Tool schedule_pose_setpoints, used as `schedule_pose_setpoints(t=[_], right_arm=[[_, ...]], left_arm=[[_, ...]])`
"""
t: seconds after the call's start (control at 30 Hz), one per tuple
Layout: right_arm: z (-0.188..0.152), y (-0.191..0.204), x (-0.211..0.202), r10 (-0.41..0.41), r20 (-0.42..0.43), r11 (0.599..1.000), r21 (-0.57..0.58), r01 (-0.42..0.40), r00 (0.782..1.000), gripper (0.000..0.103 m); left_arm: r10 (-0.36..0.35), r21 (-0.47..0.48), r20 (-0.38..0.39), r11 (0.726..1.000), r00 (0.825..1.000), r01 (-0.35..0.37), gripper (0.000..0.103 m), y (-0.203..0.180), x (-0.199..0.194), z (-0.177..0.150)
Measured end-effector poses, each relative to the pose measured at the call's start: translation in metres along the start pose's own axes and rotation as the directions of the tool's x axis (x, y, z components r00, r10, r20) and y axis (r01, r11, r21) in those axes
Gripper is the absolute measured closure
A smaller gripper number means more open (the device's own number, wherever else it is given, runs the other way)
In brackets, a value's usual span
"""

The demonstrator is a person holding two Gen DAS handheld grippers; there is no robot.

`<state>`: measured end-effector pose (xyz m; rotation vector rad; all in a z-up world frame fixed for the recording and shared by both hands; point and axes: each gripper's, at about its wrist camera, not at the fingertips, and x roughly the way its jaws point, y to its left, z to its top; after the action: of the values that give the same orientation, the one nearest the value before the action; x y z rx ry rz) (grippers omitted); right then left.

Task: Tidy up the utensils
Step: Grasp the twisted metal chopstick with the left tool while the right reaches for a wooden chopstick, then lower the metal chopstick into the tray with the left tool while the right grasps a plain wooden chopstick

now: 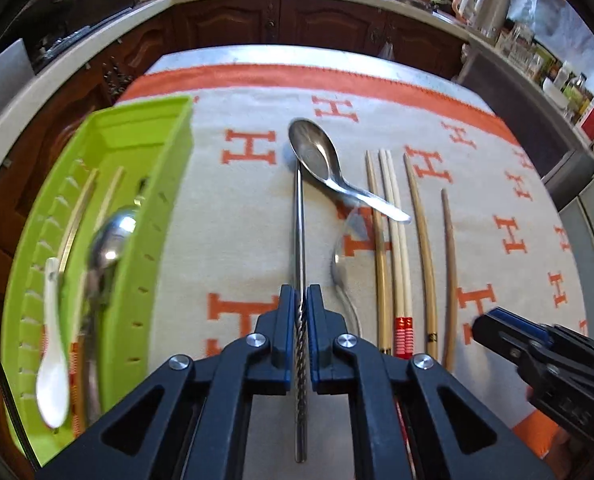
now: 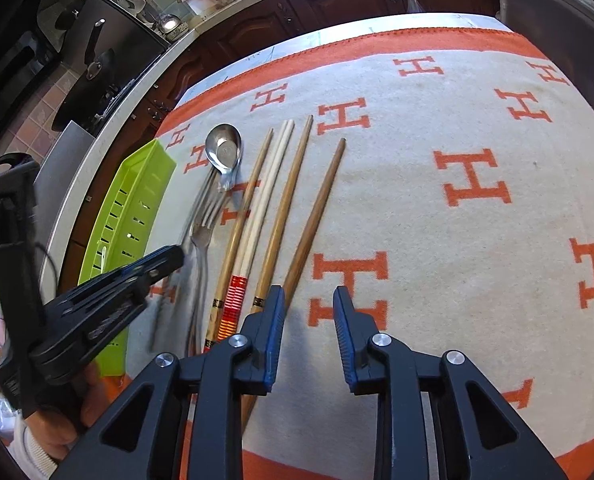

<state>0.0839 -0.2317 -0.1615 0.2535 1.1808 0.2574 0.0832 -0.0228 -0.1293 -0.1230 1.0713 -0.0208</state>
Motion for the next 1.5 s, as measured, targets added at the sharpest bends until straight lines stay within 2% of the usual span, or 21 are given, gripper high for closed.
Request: schedule_pose_setpoints(t=[0.27, 0.47, 0.67, 0.83, 1.03, 1.1, 1.13, 1.17, 1.2, 1.5], right_arm=[[0.008, 0.01, 0.01, -0.039, -0.002, 0.999, 0.014, 0.039, 0.999, 0.077], [0.013, 0.025, 0.022, -0.111, -0.006, 0.994, -0.011, 0.111, 0.994, 0.077], [0.01, 0.047, 0.03, -0.235, 0.028, 0.967, -0.095, 0.237, 0.972, 0.077], [0.004, 0.057, 0.033, -0.321, 0.062, 0.933, -0.151, 0.327, 0.945, 0.088], [0.005, 0.047, 0.03, -0.306, 0.057, 0.946, -0.098, 0.31, 0.95, 0.097], [0.006, 0.042, 0.028, -0.284, 0.045, 0.956, -0.067, 0.287, 0.958, 0.097], [0.007, 0.039, 0.026, -0.27, 0.036, 0.961, -0.051, 0.272, 0.962, 0.097], [0.007, 0.036, 0.025, -0.26, 0.031, 0.965, -0.036, 0.261, 0.965, 0.097], [0.007, 0.034, 0.023, -0.252, 0.025, 0.967, -0.021, 0.253, 0.967, 0.097], [0.008, 0.036, -0.013, -0.192, 0.065, 0.981, 0.047, 0.189, 0.979, 0.097]], left_arm=[[0.023, -0.008, 0.116, 1.0, 0.993, -0.022, 0.1, 0.022, -0.065, 0.001], [0.089, -0.065, 0.177, 0.995, 0.98, -0.078, 0.1, 0.063, -0.099, 0.002], [0.138, -0.127, 0.174, 0.985, 0.975, -0.117, 0.1, 0.106, -0.098, -0.006], [0.146, -0.154, 0.126, 0.98, 0.981, -0.126, 0.099, 0.131, -0.08, -0.017], [0.129, -0.174, 0.07, 0.978, 0.989, -0.115, 0.097, 0.142, -0.062, -0.029], [0.119, -0.179, 0.072, 0.978, 0.99, -0.104, 0.086, 0.144, -0.063, -0.03], [0.117, -0.179, 0.084, 0.979, 0.99, -0.101, 0.074, 0.145, -0.067, -0.031], [0.12, -0.179, 0.093, 0.979, 0.988, -0.102, 0.066, 0.145, -0.07, -0.032], [0.125, -0.178, 0.104, 0.978, 0.987, -0.105, 0.064, 0.146, -0.074, -0.032], [0.124, -0.221, 0.146, 0.971, 0.982, -0.09, 0.058, 0.164, -0.098, -0.033]])
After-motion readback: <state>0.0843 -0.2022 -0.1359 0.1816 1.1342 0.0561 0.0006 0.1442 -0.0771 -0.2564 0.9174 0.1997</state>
